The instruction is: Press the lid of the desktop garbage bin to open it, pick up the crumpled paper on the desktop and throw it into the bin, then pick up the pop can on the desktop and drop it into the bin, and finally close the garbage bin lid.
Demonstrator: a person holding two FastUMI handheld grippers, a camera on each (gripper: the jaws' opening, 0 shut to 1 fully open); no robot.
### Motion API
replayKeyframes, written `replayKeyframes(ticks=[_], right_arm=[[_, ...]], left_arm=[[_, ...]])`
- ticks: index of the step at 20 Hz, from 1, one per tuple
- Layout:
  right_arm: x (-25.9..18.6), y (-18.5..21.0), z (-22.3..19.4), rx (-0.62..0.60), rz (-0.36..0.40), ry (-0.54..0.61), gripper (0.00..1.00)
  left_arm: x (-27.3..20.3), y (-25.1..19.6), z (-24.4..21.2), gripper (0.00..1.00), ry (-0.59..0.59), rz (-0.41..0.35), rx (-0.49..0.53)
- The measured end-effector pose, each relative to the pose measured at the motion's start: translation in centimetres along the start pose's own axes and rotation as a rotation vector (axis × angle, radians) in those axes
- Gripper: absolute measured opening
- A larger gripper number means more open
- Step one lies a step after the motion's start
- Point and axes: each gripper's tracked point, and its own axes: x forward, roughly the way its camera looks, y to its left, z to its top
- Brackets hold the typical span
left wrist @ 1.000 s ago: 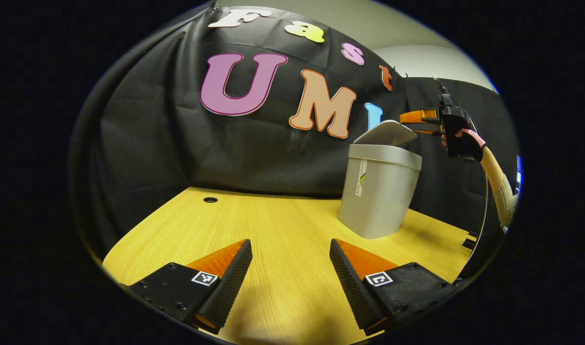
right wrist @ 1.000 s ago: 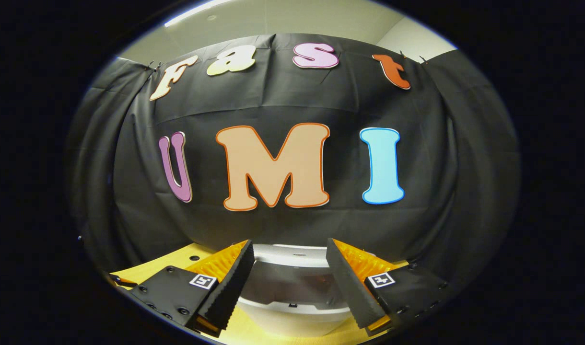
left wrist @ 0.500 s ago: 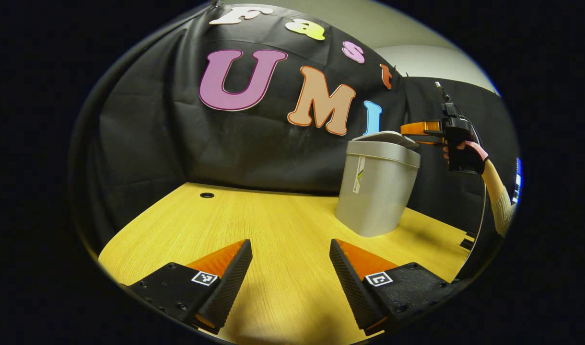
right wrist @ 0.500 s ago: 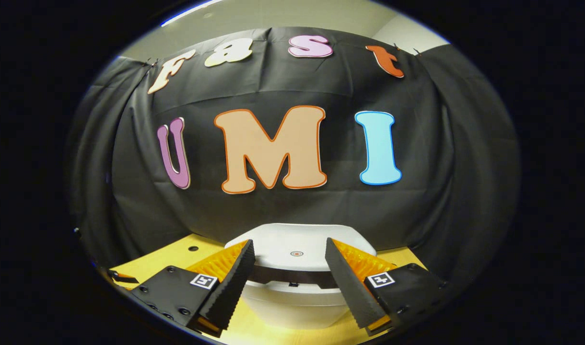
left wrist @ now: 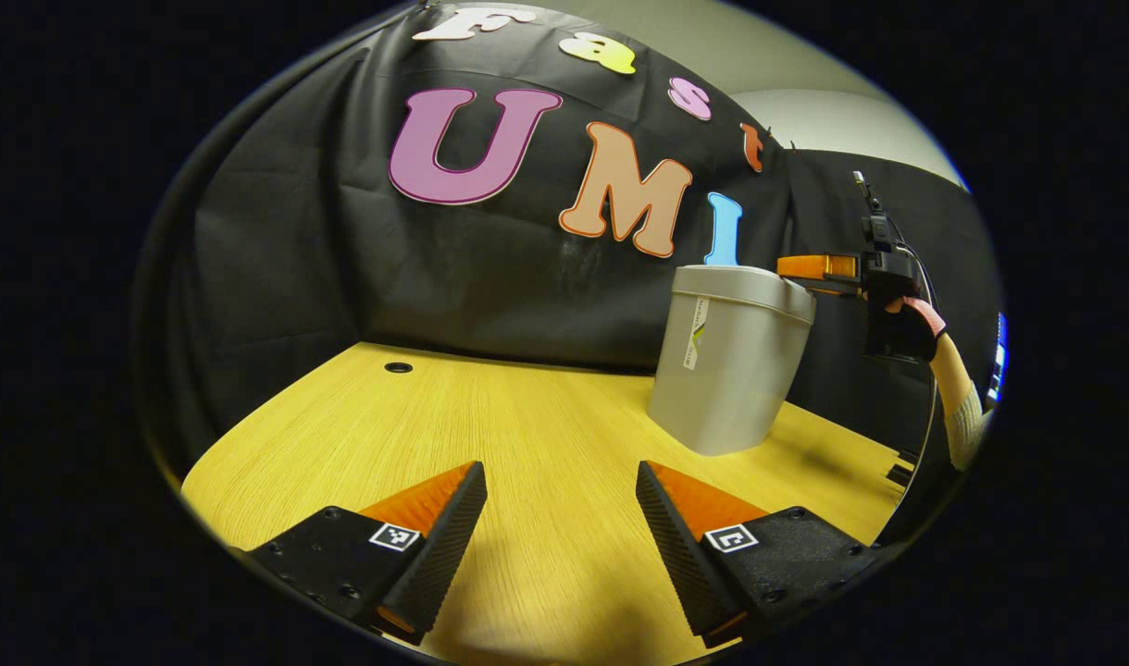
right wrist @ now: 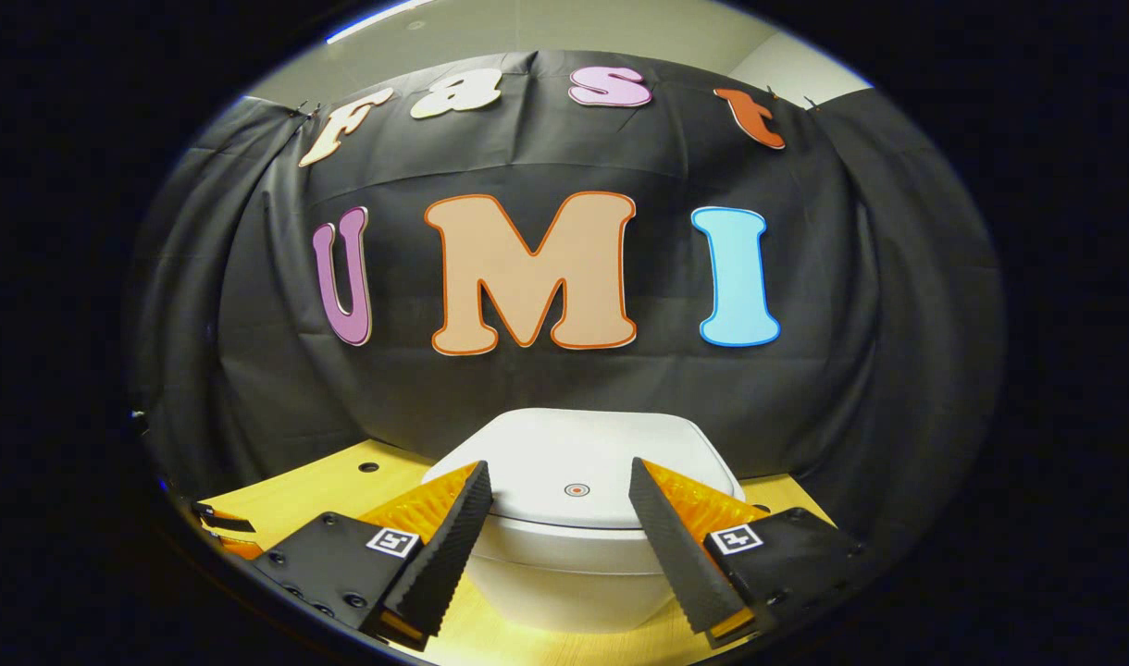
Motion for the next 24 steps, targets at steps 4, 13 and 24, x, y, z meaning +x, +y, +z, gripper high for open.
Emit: replayKeyframes(ticks=[4, 13, 24], right_arm=[[0.0, 0.0, -0.2, 0.002, 0.002, -0.036, 0.99], [0.0, -0.2, -1.1, 0.017, 0.016, -0.097, 1.00], [-1.1, -0.1, -0.1, -0.078, 0.017, -0.142, 0.99]], left_arm=[[0.2, -0.2, -0.2, 0.95, 0.004, -0.003, 0.007], [1.2, -1.7, -0.7, 0.96, 0.019, -0.033, 0.004], [1.2, -4.1, 0.1, 0.95, 0.005, -0.065, 0.033]])
